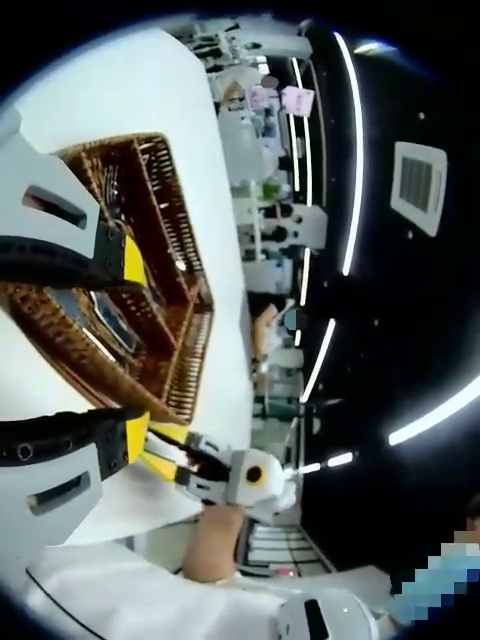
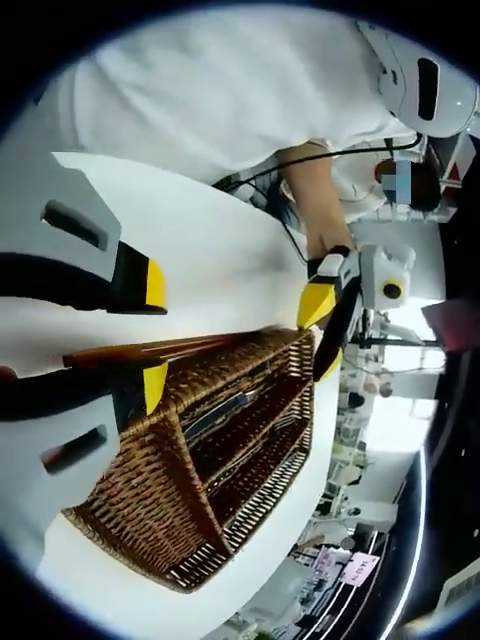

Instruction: Arrange the knives, forks, and spoons in their matching storage slots by inserting each utensil handle-first until every utensil is classified and aligned in the correct compartment

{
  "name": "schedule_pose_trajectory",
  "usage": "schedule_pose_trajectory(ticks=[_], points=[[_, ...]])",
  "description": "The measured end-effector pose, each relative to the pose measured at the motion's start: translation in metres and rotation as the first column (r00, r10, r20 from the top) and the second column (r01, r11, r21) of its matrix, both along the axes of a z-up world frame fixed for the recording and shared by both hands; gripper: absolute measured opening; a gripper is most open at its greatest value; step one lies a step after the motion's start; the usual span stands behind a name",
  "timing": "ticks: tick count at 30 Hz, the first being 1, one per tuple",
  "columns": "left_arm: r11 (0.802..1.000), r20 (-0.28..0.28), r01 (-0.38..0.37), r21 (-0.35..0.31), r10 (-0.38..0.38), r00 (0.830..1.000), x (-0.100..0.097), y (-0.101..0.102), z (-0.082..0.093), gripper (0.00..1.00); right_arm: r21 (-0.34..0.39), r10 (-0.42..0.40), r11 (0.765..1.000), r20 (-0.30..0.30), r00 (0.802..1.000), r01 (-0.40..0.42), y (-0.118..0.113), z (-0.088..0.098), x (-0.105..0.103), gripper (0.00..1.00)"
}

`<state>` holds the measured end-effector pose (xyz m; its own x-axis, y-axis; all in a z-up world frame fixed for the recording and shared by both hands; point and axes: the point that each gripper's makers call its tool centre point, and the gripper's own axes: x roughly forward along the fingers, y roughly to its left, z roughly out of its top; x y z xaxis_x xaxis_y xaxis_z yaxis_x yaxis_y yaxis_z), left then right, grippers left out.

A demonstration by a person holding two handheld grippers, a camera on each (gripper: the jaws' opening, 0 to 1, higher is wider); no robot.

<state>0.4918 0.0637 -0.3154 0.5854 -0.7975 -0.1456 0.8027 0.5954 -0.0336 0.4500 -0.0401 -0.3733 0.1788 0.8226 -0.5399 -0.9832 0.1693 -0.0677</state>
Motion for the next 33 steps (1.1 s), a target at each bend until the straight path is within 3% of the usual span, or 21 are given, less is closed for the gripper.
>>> schedule_pose_trajectory(ticks=[33], points=[[1.000, -0.006, 0.007, -0.007, -0.008, 1.000, -0.004, 0.000, -0.003, 0.45, -0.188, -0.050, 0.981, -0.034, 0.998, 0.042, -0.012, -0.025, 0.004, 0.11]])
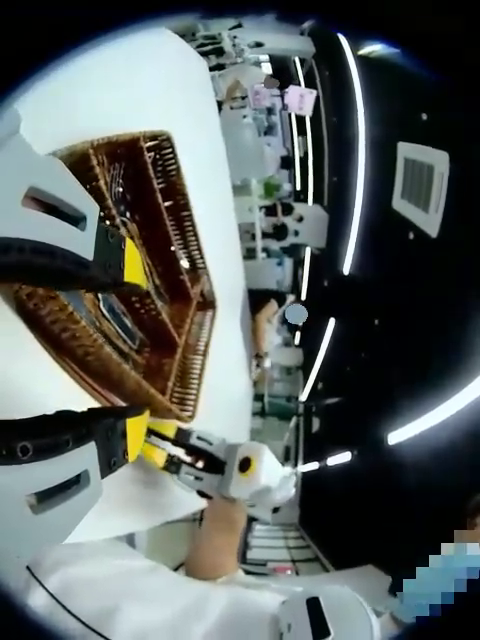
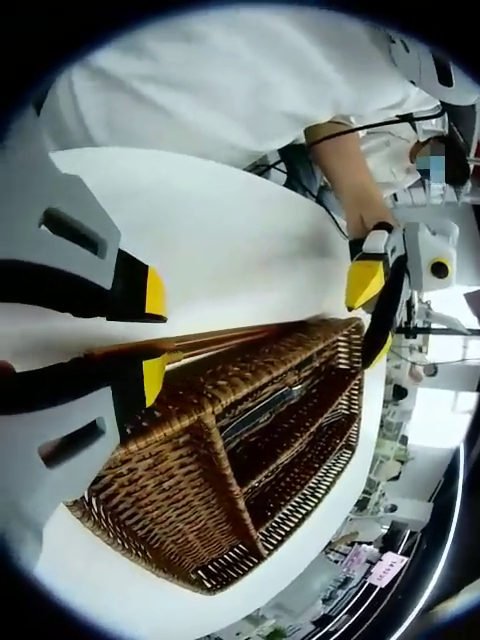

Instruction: Arrange the knives, forks, and spoons in their matching storage slots by inserting each utensil handle-first until every utensil is classified and aligned in the correct compartment

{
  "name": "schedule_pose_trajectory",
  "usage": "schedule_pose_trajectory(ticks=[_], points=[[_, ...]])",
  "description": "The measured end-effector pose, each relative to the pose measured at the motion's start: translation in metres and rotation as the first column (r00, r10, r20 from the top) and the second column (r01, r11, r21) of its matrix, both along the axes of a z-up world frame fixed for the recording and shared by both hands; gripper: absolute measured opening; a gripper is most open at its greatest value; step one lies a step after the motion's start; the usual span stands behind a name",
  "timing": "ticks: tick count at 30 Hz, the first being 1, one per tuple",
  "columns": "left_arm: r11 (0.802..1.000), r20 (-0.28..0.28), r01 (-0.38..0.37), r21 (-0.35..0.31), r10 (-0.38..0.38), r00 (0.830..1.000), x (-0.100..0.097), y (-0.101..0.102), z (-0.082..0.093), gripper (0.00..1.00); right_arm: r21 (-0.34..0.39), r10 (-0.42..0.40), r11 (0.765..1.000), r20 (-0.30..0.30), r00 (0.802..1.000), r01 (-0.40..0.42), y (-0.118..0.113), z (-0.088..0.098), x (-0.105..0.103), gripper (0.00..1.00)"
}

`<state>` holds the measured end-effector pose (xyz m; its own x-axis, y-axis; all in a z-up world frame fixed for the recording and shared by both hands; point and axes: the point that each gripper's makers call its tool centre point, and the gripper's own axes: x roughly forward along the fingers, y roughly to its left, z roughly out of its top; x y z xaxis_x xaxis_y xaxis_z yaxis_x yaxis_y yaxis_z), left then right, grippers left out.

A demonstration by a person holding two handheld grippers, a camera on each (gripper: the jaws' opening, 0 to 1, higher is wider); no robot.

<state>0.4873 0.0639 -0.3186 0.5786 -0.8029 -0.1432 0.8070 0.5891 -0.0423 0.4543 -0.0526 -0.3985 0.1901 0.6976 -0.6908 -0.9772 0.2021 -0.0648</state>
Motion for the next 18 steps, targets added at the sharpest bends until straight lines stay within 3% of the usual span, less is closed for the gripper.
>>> schedule_pose_trajectory(ticks=[18], points=[[1.000, -0.002, -0.004, 0.016, 0.004, 1.000, 0.0001, 0.0032, -0.0030, 0.44, -0.032, -0.005, 0.999, -0.007, 1.000, 0.004, -0.0007, -0.0058, 0.0026, 0.11]])
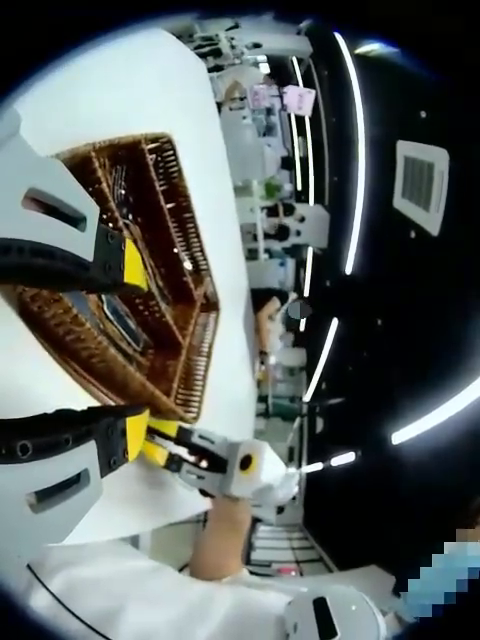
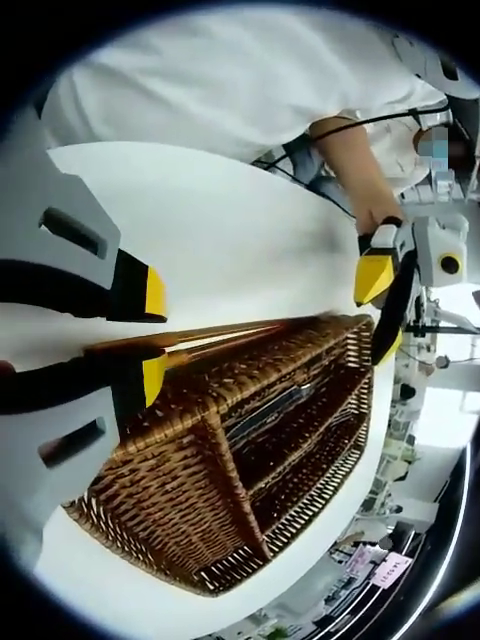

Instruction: Arrange the knives, forks, and spoons in their matching storage slots by inserting each utensil handle-first until every utensil is classified and aligned in the correct compartment

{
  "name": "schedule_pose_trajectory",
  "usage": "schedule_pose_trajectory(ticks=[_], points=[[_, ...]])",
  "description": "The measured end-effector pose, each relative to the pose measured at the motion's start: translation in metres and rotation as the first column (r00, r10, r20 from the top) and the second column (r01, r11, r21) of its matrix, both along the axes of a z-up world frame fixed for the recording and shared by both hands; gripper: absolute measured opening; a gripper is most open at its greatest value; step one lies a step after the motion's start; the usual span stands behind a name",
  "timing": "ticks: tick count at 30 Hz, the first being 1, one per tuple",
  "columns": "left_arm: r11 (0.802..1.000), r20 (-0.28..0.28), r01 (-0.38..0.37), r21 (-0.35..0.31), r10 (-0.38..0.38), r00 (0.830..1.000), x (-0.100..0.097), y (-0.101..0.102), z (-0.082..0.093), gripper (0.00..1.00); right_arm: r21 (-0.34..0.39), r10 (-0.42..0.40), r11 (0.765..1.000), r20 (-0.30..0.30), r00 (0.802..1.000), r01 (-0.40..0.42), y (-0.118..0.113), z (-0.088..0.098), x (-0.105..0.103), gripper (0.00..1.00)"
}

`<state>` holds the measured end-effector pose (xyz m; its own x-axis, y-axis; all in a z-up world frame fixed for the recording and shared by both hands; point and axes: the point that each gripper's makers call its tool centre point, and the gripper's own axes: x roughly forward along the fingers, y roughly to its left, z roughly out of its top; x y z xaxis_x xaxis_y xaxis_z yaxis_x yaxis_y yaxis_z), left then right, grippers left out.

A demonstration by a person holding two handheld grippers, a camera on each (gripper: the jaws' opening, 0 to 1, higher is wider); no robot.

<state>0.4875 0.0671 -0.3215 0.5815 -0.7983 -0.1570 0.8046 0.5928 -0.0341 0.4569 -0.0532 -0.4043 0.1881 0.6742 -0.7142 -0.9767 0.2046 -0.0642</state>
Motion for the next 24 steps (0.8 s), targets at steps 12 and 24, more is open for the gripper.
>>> schedule_pose_trajectory(ticks=[12, 24], points=[[1.000, 0.001, -0.001, 0.000, 0.001, 1.000, -0.0012, -0.0001, 0.0013, 0.43, -0.022, 0.006, 1.000, -0.009, 1.000, -0.007, 0.0005, -0.0044, 0.0001, 0.11], [1.000, 0.000, -0.002, -0.003, 0.002, 1.000, -0.0023, -0.0001, 0.0017, 0.43, -0.024, 0.001, 1.000, -0.035, 0.999, -0.001, 0.0010, -0.0063, 0.0005, 0.09]])
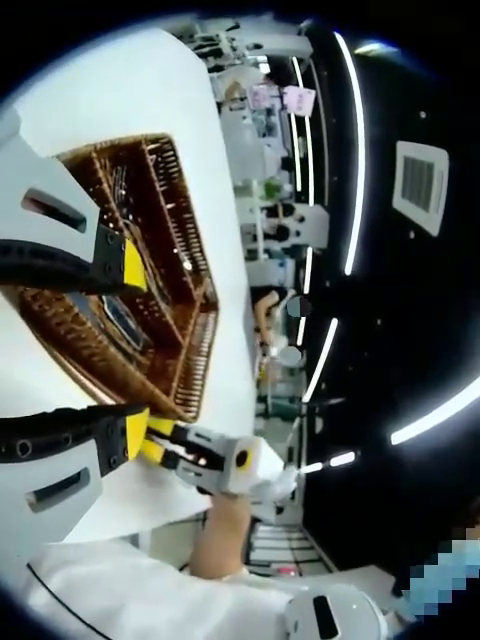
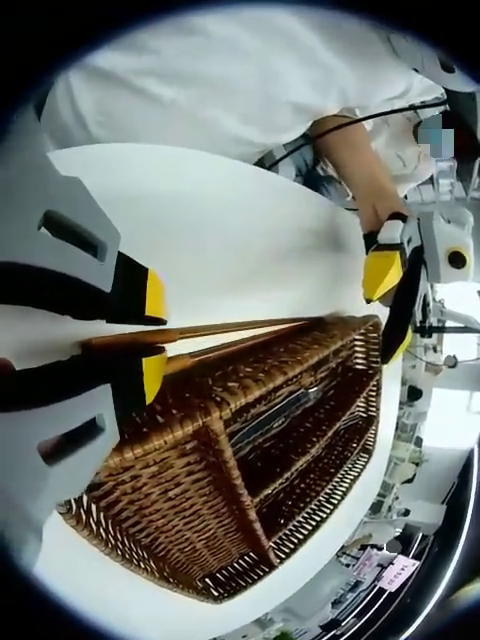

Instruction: Arrange the knives, forks, and spoons in their matching storage slots by inserting each utensil handle-first until every utensil is classified and aligned in the correct compartment

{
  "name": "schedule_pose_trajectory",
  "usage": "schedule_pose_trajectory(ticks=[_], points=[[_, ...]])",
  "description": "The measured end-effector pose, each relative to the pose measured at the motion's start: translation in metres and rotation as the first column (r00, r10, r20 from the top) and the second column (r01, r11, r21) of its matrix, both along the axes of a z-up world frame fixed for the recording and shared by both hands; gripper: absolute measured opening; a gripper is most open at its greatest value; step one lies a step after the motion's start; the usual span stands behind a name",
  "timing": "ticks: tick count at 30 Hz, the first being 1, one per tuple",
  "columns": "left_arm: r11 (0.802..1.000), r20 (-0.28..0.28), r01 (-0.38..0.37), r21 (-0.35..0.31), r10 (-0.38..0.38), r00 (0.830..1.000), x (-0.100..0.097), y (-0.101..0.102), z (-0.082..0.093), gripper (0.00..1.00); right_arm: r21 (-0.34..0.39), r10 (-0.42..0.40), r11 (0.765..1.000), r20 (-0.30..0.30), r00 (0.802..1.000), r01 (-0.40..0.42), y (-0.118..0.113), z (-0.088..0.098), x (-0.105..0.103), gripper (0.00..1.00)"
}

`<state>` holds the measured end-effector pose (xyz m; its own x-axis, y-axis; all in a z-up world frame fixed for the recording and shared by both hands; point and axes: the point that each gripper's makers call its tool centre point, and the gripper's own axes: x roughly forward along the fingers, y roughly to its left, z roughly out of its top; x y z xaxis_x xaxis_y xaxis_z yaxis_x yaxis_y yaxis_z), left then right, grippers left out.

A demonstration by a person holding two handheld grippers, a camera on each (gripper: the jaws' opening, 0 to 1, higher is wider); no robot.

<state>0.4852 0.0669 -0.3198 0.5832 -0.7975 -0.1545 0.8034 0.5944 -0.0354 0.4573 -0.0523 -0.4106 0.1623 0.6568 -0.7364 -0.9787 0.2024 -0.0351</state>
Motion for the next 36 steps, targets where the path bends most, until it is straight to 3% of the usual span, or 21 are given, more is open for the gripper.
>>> schedule_pose_trajectory(ticks=[17, 28, 36], points=[[1.000, -0.012, 0.009, -0.002, -0.009, 1.000, -0.003, -0.001, -0.003, 0.40, 0.012, 0.004, 1.000, -0.039, 0.999, -0.004, 0.001, 0.000, -0.004, 0.06], [1.000, -0.023, 0.027, -0.002, -0.027, 0.999, -0.007, -0.005, -0.006, 0.37, 0.099, 0.000, 0.995, -0.128, 0.992, 0.012, 0.005, 0.001, -0.011, 0.05], [0.997, -0.046, 0.071, 0.008, -0.071, 0.996, -0.014, -0.012, -0.011, 0.36, 0.185, 0.007, 0.982, -0.240, 0.971, 0.039, 0.009, 0.005, -0.019, 0.05]])
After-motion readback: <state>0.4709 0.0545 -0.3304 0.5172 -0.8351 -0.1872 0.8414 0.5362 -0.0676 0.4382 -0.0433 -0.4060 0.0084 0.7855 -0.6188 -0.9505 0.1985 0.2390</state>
